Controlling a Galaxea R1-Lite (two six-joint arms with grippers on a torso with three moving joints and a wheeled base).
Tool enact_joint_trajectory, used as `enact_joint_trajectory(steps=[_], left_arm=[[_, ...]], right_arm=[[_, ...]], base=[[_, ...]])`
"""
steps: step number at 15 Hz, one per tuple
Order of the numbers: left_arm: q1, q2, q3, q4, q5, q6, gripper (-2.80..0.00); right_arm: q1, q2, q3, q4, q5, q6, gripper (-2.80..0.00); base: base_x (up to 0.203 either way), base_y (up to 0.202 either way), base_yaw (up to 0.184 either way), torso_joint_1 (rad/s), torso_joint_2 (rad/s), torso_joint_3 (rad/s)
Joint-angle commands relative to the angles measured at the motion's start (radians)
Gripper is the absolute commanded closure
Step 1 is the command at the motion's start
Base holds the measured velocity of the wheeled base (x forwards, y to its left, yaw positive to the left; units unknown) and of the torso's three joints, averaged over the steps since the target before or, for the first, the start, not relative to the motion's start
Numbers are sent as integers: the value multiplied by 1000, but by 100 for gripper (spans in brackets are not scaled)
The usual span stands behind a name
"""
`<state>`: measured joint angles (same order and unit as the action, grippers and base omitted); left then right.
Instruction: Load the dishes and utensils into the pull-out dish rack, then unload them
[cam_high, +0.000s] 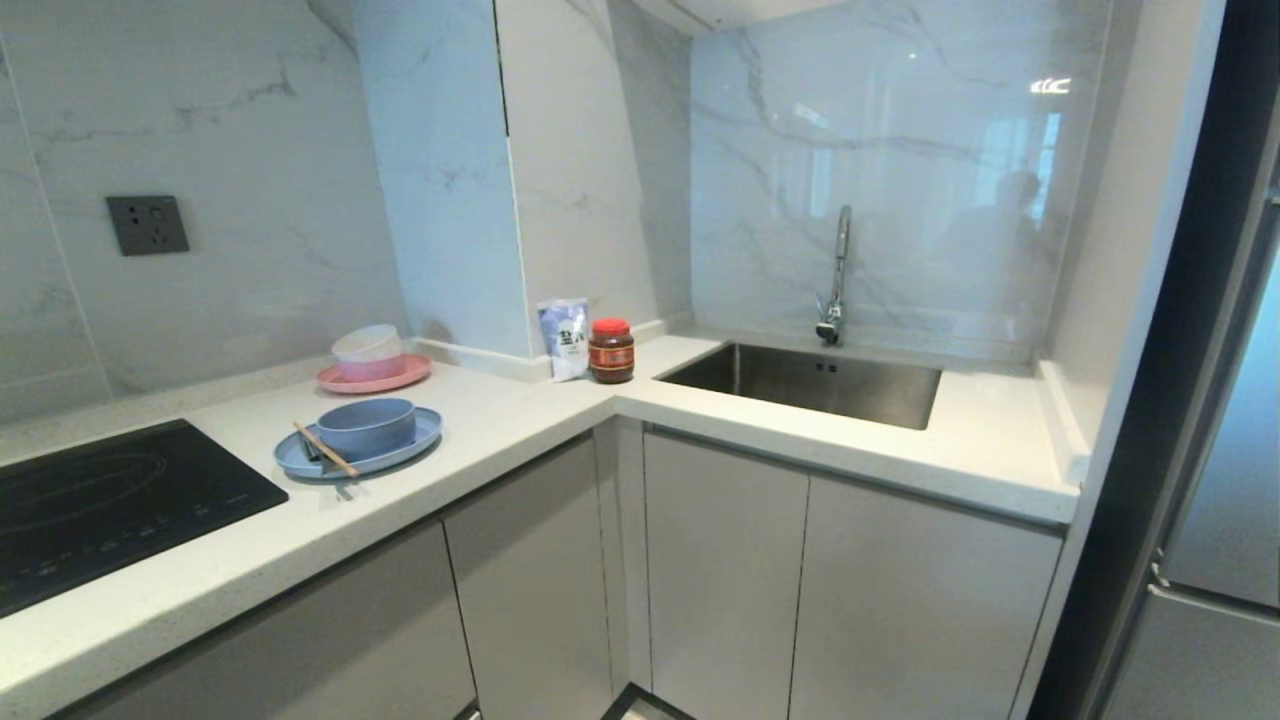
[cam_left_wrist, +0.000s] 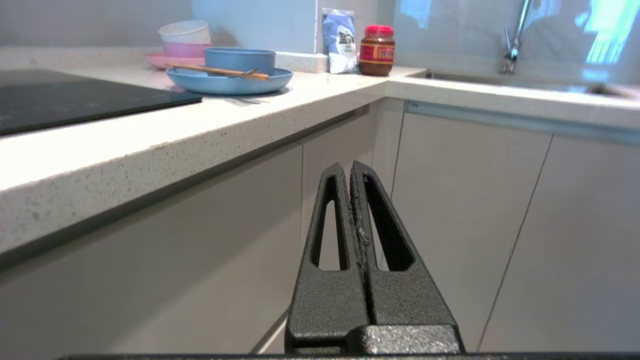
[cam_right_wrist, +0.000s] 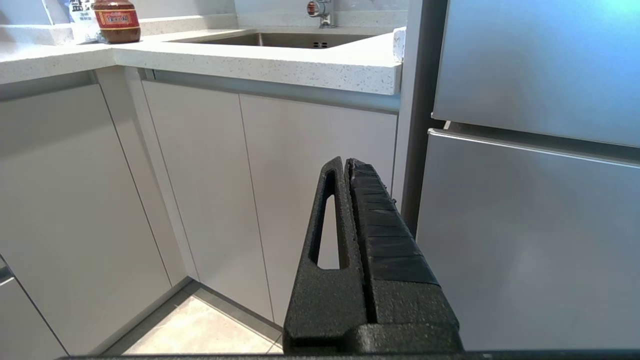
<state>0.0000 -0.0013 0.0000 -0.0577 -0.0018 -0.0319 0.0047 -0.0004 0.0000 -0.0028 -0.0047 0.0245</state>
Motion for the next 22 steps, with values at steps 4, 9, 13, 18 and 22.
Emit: enact_joint_trajectory(steps=[4,9,13,18,22], left_arm=[[2,1,25,-4,16,-48,0],[2,1,25,-4,16,-48,0],[2,1,25,-4,16,-46,0],[2,1,25,-4,16,-46,0],[2,1,25,-4,16,-47,0]], right_arm=[[1,-4,2,0,0,0,0],[1,-3,2,0,0,0,0],[0,-3,2,0,0,0,0],[0,-4,2,0,0,0,0],[1,-3,2,0,0,-1,0]], base=[[0,0,0,0,0,0],[0,0,0,0,0,0],[0,0,0,0,0,0],[0,0,0,0,0,0],[0,0,0,0,0,0]])
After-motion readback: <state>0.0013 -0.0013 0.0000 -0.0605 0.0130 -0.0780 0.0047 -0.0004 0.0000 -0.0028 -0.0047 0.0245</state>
